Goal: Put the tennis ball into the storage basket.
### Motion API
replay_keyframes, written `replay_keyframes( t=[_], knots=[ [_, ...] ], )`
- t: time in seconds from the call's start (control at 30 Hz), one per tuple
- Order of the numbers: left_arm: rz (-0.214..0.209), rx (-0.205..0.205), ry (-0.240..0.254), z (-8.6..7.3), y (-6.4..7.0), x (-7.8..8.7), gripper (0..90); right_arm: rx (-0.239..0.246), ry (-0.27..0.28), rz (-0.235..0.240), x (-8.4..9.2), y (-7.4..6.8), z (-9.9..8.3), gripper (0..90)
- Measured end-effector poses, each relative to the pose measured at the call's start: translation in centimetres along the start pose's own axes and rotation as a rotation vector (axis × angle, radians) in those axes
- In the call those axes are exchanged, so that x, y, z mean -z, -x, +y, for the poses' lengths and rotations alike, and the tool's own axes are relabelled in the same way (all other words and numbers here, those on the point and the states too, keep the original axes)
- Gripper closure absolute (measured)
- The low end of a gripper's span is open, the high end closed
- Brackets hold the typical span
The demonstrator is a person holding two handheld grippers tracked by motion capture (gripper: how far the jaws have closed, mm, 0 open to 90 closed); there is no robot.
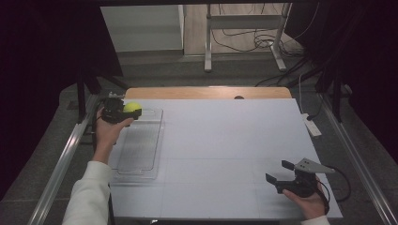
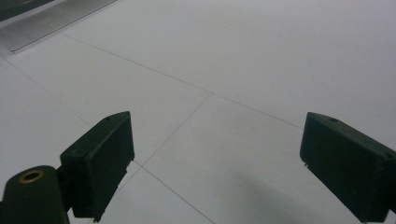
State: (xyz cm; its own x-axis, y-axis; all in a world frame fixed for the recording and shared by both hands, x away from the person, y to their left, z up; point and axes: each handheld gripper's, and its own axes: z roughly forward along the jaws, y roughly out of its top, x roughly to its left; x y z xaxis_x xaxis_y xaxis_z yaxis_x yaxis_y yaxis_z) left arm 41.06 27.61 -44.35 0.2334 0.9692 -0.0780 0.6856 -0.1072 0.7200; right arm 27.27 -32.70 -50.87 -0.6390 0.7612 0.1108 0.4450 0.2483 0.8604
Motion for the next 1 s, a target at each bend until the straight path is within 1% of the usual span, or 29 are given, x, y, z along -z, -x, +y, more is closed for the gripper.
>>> replay_keyframes(
  t=[0.07, 0.13, 0.17, 0.57, 0.7, 0.77, 1.0],
  knots=[
    [0.003, 0.004, -0.002, 0.0, 0.0, -0.1, 26.4, 0.0, 0.0, 0.0, 0.0, 0.0, 0.0, 10.0],
    [0.008, 0.0, -0.014, -0.1, -0.2, -0.4, 26.4, 0.0, -0.001, 0.0, 0.0, 0.0, 0.0, 10.0],
    [0.009, 0.006, -0.019, -0.2, -0.2, -0.6, 26.4, 0.0, -0.001, 0.001, 0.0, 0.0, 0.0, 10.0],
    [0.026, -0.003, -0.058, -0.5, -0.2, -1.6, 26.4, 0.001, -0.002, 0.0, 0.0, 0.0, 0.0, 10.1],
    [0.024, -0.002, -0.064, -0.6, -0.1, -1.7, 26.3, 0.001, -0.002, 0.0, 0.0, 0.0, 0.0, 10.0],
    [0.026, -0.01, -0.072, -0.7, -0.2, -1.8, 26.3, 0.001, -0.003, 0.0, 0.0, 0.0, 0.0, 10.0],
    [0.029, -0.01, -0.095, -0.8, -0.2, -2.4, 26.3, 0.0, -0.004, -0.001, -0.1, 0.0, 0.0, 10.1]
  ],
)
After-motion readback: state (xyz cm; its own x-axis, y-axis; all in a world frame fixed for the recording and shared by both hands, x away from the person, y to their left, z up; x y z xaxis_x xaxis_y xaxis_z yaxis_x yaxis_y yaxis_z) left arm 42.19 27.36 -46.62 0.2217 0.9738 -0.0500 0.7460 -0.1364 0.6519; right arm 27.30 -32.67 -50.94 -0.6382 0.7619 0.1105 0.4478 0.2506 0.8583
